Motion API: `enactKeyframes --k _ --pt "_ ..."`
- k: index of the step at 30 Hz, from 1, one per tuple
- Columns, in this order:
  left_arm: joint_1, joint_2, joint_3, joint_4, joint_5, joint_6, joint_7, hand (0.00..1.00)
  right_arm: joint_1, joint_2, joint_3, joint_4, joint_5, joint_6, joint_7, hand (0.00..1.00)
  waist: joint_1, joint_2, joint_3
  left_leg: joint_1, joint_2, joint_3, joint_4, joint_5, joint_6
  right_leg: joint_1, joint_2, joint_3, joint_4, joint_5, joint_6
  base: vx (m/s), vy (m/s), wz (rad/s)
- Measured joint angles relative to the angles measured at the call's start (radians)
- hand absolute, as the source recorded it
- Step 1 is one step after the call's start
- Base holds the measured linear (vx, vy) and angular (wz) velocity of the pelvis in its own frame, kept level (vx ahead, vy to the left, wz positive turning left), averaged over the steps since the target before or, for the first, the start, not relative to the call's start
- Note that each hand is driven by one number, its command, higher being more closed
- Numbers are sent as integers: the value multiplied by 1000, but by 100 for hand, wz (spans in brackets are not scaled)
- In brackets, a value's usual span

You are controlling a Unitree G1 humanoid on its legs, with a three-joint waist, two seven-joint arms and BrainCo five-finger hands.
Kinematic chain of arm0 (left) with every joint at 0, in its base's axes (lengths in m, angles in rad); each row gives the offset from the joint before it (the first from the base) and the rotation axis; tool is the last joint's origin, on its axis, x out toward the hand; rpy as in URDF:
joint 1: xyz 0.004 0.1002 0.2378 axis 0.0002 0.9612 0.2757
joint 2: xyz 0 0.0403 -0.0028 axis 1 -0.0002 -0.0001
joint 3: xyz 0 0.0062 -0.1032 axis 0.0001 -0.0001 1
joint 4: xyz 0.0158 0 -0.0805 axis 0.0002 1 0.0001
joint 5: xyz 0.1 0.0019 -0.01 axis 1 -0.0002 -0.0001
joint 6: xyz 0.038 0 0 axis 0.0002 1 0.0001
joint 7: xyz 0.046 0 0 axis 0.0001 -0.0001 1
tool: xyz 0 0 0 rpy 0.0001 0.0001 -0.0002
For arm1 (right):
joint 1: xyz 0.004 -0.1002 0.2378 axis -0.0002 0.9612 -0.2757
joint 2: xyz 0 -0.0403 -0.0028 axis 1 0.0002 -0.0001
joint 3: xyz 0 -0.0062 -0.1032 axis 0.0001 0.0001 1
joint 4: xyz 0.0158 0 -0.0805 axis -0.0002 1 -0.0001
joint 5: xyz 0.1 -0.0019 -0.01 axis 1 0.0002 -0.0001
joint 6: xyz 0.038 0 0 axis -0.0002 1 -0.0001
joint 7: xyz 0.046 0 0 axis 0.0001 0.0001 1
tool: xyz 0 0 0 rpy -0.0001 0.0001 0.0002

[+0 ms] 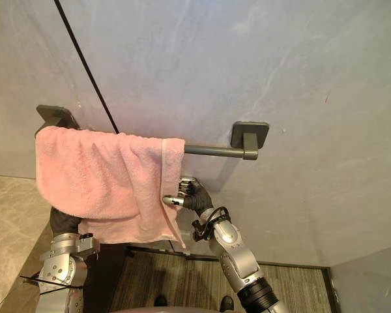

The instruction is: Organize washtable

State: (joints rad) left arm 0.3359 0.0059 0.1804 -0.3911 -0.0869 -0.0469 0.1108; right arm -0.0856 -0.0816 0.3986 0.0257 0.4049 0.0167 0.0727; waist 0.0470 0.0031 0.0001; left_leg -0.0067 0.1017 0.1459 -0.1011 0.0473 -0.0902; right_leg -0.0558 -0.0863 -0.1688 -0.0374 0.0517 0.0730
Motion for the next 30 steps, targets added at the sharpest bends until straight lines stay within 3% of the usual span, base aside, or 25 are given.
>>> enactKeyframes --k 8,22,30 --pt "5 -12 3 0 1 0 1 100 24 17 -25 -1 -9 0 1 100 -1 -15 -9 -2 -1 -7 0 2 0 3 -1 -8 0 0 0 1 -1 1" --pt "18 -42 6 0 10 0 -2 100 133 66 -272 -45 -36 -8 -7 100 -7 -27 -7 -1 -18 -4 -1 1 6 -1 -20 4 -1 6 9 -6 3 0" --pt "18 -45 -3 0 11 -1 -3 100 158 86 -293 -64 -56 -10 -7 100 -13 -30 -5 0 -19 -3 -1 3 3 0 -19 6 -2 9 15 -1 0 0"
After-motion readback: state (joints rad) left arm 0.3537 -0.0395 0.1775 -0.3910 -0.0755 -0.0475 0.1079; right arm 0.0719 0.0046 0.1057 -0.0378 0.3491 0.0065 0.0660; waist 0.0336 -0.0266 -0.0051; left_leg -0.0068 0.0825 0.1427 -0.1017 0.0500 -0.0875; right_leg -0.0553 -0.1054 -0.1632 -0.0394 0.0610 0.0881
